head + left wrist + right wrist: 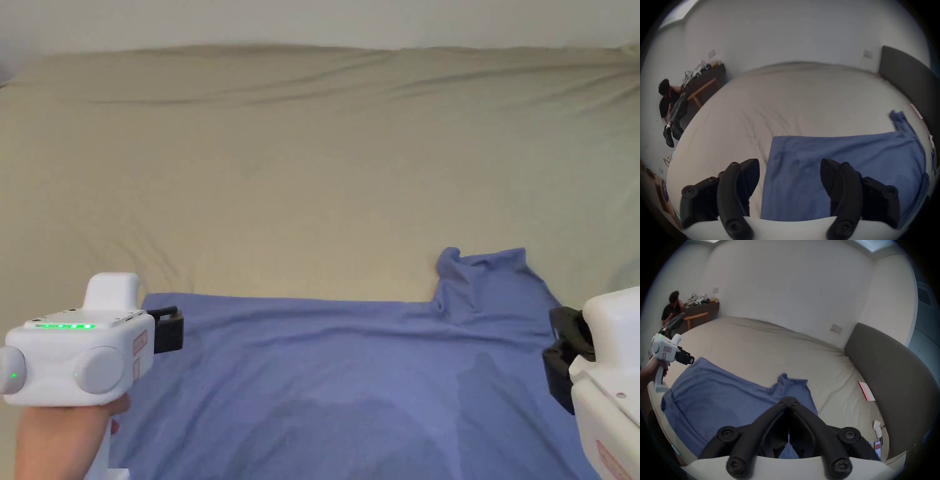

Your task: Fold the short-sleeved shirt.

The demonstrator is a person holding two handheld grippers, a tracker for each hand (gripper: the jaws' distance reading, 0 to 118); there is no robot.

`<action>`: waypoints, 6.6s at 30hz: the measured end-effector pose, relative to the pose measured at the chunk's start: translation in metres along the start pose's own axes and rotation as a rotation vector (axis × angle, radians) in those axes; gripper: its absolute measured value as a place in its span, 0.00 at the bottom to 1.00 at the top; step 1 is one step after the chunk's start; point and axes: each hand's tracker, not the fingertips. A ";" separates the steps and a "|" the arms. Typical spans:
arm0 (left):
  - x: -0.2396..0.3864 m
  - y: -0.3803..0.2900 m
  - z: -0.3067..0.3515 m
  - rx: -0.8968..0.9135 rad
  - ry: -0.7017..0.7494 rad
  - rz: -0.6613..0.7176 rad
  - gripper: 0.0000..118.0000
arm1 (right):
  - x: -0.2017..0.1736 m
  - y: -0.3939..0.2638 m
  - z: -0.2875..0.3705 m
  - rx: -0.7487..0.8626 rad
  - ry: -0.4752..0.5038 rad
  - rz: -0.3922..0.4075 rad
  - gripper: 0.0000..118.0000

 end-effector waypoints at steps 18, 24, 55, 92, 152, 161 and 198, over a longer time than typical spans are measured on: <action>0.017 0.024 -0.043 -0.040 -0.066 -0.108 0.00 | 0.064 -0.021 -0.076 -0.214 -0.004 -0.123 0.02; 0.006 0.019 0.034 0.077 -0.090 -0.092 0.00 | 0.101 -0.022 -0.165 -0.366 0.091 -0.172 0.90; -0.031 -0.045 0.168 0.070 -0.055 -0.136 0.00 | 0.131 -0.006 -0.058 -0.442 0.233 -0.093 0.02; -0.034 -0.178 0.122 -0.381 -0.137 -0.291 0.49 | 0.085 -0.178 -0.025 -0.890 0.319 -0.014 0.38; -0.145 -0.201 0.125 -0.202 -0.482 0.409 0.90 | 0.011 -0.050 0.118 0.043 -0.050 -0.041 0.02; -0.143 -0.231 0.083 -0.309 -0.943 0.890 0.91 | -0.008 -0.052 0.127 0.017 -0.006 -0.072 0.02; -0.042 -0.138 0.228 -0.049 -0.232 0.114 0.09 | -0.004 -0.045 0.159 0.073 0.001 -0.042 0.02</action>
